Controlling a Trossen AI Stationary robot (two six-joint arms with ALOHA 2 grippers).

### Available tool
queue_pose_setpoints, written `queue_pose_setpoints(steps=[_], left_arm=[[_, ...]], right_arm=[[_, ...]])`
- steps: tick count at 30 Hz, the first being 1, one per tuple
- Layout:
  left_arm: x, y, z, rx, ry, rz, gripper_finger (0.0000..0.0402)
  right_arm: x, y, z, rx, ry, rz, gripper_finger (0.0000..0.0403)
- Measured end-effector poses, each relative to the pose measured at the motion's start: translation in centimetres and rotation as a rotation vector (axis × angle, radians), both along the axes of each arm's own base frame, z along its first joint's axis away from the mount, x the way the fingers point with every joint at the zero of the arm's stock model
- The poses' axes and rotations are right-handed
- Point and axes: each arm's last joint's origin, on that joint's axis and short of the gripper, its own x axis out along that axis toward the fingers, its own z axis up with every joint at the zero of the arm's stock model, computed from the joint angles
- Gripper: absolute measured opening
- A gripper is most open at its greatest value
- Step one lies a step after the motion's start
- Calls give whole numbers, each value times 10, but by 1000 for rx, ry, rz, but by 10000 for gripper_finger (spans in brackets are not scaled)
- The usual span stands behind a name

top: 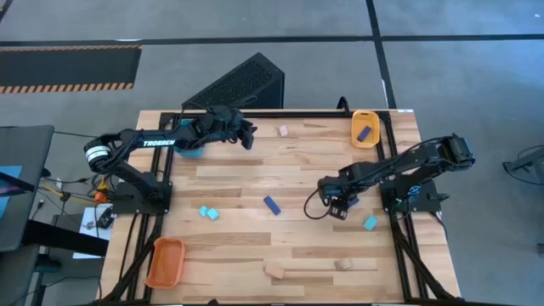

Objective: Sort & place blocks by color
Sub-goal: Put the right blue block into the yellow bin

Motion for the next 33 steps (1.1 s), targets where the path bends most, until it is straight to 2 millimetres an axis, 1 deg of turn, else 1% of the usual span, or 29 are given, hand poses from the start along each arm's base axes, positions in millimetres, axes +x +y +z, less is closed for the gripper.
queue_pose_setpoints(steps=[3,6,8,11,13,15,18,21,25,28,33], left_arm=[[2,-4,-1,-56,-21,22,112],[4,-11,-4,-110,-11,34,112],[4,-17,-8,-165,14,96,112],[3,-27,-16,-219,73,216,112],[4,-35,-19,-229,110,238,112],[6,-45,-21,-235,133,221,112],[11,-59,-21,-223,145,170,112],[15,-67,-20,-156,164,162,112],[16,-69,-19,-117,167,146,112],[17,-67,-17,-115,144,147,112],[21,-63,-11,-135,54,127,112]], right_arm=[[-3,0,0,-7,32,65,240],[-10,5,0,-14,101,162,240],[-14,8,-1,-38,135,240,240],[-18,9,-14,-46,119,291,240],[-23,8,-24,-42,119,294,240],[-27,8,-29,-31,118,294,239],[-26,8,-30,-19,112,295,230],[-25,8,-31,-14,96,296,215],[-19,9,-33,-10,32,291,190],[-17,10,-34,-8,3,249,171],[-13,10,-36,0,-53,105,133]])
